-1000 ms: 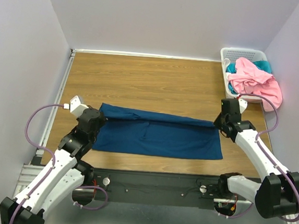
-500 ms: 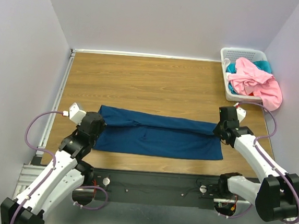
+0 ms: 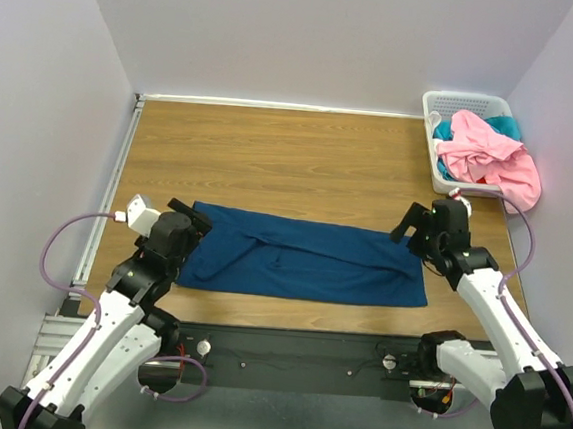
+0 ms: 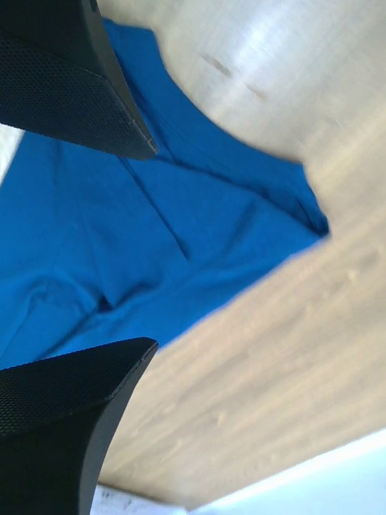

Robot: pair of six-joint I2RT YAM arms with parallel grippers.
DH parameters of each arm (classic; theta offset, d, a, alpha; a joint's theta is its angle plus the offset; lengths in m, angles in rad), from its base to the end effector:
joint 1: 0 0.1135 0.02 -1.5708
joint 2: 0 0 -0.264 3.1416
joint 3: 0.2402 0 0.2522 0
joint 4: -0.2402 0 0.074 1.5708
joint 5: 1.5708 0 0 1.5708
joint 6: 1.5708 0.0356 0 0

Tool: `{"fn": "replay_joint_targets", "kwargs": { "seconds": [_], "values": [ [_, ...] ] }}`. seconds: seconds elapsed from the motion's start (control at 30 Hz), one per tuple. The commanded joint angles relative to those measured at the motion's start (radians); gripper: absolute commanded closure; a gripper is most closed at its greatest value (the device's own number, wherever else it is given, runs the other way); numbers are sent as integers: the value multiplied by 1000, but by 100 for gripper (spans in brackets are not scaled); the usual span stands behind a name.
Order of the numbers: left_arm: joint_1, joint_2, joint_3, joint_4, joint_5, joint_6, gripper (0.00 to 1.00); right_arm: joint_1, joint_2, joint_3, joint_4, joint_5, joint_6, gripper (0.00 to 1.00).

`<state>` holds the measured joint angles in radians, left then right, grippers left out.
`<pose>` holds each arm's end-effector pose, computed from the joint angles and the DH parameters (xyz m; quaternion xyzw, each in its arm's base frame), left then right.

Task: Fold and stack the t-shirts
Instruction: Fold the tshirt

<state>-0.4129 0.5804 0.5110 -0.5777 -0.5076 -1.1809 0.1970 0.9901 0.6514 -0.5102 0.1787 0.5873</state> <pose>0.1275 -0.0370 0.2378 -0.4284 0.7615 -0.1514 0.4622 0.1956 0.0326 0.2276 0.2116 0.9080 0.0573 0.3570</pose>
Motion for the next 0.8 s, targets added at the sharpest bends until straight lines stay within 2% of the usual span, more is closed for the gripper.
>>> {"fn": "replay_joint_targets", "kwargs": {
  "seconds": [0.0,0.03,0.07,0.1,0.13,0.23,0.27,0.3,0.37,0.5,0.6,0.77],
  "values": [
    [-1,50,18,225,44,141,1,2,-5,56,159,-338,-112,0],
    [5,79,18,263,59,188,1,10,11,51,206,-422,-124,0],
    [9,116,24,298,70,205,2,18,31,45,260,-584,-118,0],
    [17,198,46,340,86,214,1,37,92,42,366,-643,-109,0],
    [37,244,63,355,112,255,2,114,125,50,415,-681,-115,0],
    [114,424,122,453,288,334,2,302,264,183,450,-613,-185,0],
    [131,467,130,479,320,346,2,394,382,230,452,-605,-234,0],
    [166,552,153,508,387,363,2,424,437,311,453,-626,-248,0],
    [192,626,185,532,437,380,2,462,609,394,458,-685,-274,0],
    [253,789,193,611,477,386,2,518,839,578,464,-777,-336,0],
    [324,870,192,671,581,402,2,564,976,704,466,-827,-401,0],
    [356,957,184,702,656,428,2,610,1136,856,455,-840,-423,0]
  ]
}}
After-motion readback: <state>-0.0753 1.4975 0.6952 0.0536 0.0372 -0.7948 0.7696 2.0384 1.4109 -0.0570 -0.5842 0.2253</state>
